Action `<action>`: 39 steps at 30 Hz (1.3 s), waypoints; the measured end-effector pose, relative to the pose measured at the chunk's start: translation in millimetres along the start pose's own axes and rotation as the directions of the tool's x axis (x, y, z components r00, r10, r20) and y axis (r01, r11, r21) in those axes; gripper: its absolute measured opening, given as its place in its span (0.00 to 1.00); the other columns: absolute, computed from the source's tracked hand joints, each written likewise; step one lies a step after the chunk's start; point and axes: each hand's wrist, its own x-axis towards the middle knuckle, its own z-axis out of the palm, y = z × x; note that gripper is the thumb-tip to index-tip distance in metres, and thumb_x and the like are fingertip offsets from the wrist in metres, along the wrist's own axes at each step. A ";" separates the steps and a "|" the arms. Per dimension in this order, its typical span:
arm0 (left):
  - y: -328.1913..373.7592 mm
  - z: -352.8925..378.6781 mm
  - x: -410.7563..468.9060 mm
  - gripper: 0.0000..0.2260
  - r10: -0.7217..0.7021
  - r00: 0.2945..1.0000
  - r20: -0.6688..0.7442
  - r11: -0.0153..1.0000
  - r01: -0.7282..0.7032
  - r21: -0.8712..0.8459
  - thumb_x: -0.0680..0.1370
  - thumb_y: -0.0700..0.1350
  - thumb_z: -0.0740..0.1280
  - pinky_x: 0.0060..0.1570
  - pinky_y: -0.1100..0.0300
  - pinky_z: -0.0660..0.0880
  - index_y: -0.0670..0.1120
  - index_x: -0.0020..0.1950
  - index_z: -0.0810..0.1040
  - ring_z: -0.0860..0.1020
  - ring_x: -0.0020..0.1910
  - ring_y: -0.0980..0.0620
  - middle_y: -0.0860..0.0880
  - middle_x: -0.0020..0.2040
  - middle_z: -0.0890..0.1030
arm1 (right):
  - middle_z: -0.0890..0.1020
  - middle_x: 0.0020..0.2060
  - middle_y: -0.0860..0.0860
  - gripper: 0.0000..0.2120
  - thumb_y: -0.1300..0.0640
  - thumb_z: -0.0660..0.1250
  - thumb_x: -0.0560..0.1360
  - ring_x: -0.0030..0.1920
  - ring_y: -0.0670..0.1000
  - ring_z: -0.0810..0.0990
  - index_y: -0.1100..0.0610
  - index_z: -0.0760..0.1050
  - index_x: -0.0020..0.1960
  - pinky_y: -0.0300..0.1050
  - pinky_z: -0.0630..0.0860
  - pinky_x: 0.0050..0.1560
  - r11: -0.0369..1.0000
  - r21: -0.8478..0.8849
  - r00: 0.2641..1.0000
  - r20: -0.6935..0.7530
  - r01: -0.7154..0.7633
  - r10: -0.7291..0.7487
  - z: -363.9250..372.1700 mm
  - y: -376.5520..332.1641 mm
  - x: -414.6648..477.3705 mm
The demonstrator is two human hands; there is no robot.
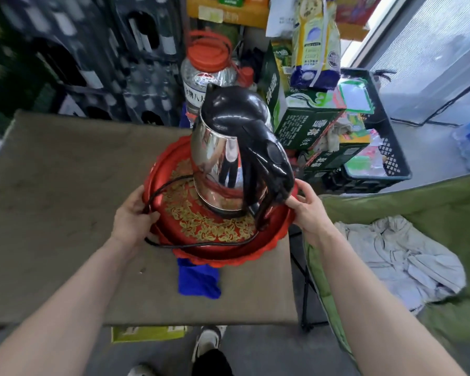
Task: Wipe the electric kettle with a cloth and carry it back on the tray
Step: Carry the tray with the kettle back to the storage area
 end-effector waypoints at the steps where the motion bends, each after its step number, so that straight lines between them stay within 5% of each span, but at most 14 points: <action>1: 5.5 -12.2 -8.4 0.32 0.009 1.000 -0.021 1.000 -0.009 -0.011 0.73 0.22 0.64 0.34 0.69 0.76 0.48 0.72 0.71 0.80 0.45 0.56 0.47 0.54 0.81 | 0.86 0.49 0.58 0.18 0.63 0.69 0.79 0.38 0.53 0.86 0.50 0.75 0.67 0.41 0.78 0.29 1.000 0.007 1.000 0.015 0.012 -0.012 6.9 -6.6 -13.5; 6: 24.2 -94.1 -53.3 0.30 0.045 0.998 -0.050 0.996 -0.049 -0.072 0.73 0.23 0.64 0.26 0.70 0.75 0.46 0.70 0.73 0.81 0.33 0.67 0.53 0.46 0.81 | 0.86 0.54 0.58 0.21 0.61 0.67 0.81 0.47 0.57 0.85 0.52 0.70 0.71 0.47 0.81 0.35 0.998 -0.011 0.994 0.094 0.061 -0.059 55.6 -33.8 -84.5; 9: 28.3 -153.8 -84.0 0.30 0.068 0.993 -0.091 0.988 -0.080 -0.132 0.73 0.23 0.65 0.27 0.71 0.75 0.50 0.68 0.72 0.82 0.35 0.64 0.53 0.46 0.81 | 0.88 0.43 0.47 0.22 0.64 0.66 0.81 0.38 0.47 0.86 0.54 0.68 0.73 0.42 0.79 0.31 0.995 -0.018 0.991 0.100 0.096 -0.093 96.5 -41.6 -128.0; 12: 29.1 -220.6 -118.2 0.29 0.106 0.981 -0.163 0.977 -0.133 -0.166 0.74 0.24 0.65 0.29 0.71 0.75 0.52 0.67 0.72 0.80 0.40 0.60 0.55 0.46 0.81 | 0.86 0.39 0.49 0.22 0.67 0.65 0.80 0.31 0.45 0.83 0.55 0.68 0.72 0.40 0.77 0.27 0.992 -0.030 0.982 0.151 0.122 -0.116 142.8 -43.0 -171.4; 16: 21.8 -315.2 -168.0 0.27 0.111 0.967 -0.228 0.974 -0.152 -0.169 0.76 0.26 0.64 0.21 0.63 0.75 0.52 0.68 0.71 0.80 0.33 0.55 0.50 0.51 0.81 | 0.86 0.35 0.48 0.21 0.68 0.64 0.80 0.28 0.45 0.82 0.54 0.70 0.70 0.40 0.77 0.26 0.989 -0.035 0.963 0.236 0.142 -0.130 213.5 -38.3 -230.1; 24: -20.9 -481.3 -237.7 0.29 0.038 0.899 -0.437 0.975 -0.130 -0.182 0.75 0.28 0.67 0.27 0.65 0.77 0.49 0.72 0.71 0.76 0.37 0.50 0.47 0.43 0.74 | 0.82 0.45 0.55 0.24 0.63 0.67 0.80 0.32 0.47 0.81 0.52 0.67 0.73 0.42 0.77 0.32 0.972 -0.169 0.908 0.411 0.166 -0.083 360.1 -20.3 -317.7; 29: -53.9 -559.1 -247.3 0.29 -0.035 0.846 -0.532 0.952 -0.133 -0.274 0.74 0.26 0.66 0.36 0.57 0.76 0.46 0.73 0.70 0.75 0.39 0.48 0.43 0.45 0.74 | 0.81 0.45 0.55 0.23 0.66 0.67 0.80 0.36 0.50 0.78 0.53 0.68 0.72 0.43 0.76 0.35 0.952 -0.238 0.855 0.516 0.195 -0.046 458.3 -17.8 -344.3; 33: -68.9 -620.0 -244.3 0.28 -0.098 0.777 -0.622 0.929 -0.153 -0.337 0.75 0.25 0.65 0.25 0.65 0.77 0.45 0.72 0.71 0.77 0.30 0.54 0.48 0.39 0.74 | 0.81 0.49 0.57 0.19 0.67 0.66 0.80 0.40 0.53 0.79 0.53 0.70 0.68 0.41 0.78 0.32 0.941 -0.263 0.785 0.619 0.213 -0.004 549.4 -14.3 -351.3; 39: -72.7 -717.5 -235.8 0.30 -0.157 0.650 -0.743 0.899 -0.218 -0.380 0.74 0.23 0.62 0.23 0.67 0.75 0.48 0.70 0.70 0.76 0.22 0.63 0.61 0.25 0.79 | 0.84 0.49 0.51 0.17 0.66 0.66 0.80 0.41 0.51 0.81 0.47 0.71 0.61 0.37 0.77 0.29 0.934 -0.295 0.650 0.753 0.199 0.100 704.1 -3.1 -353.5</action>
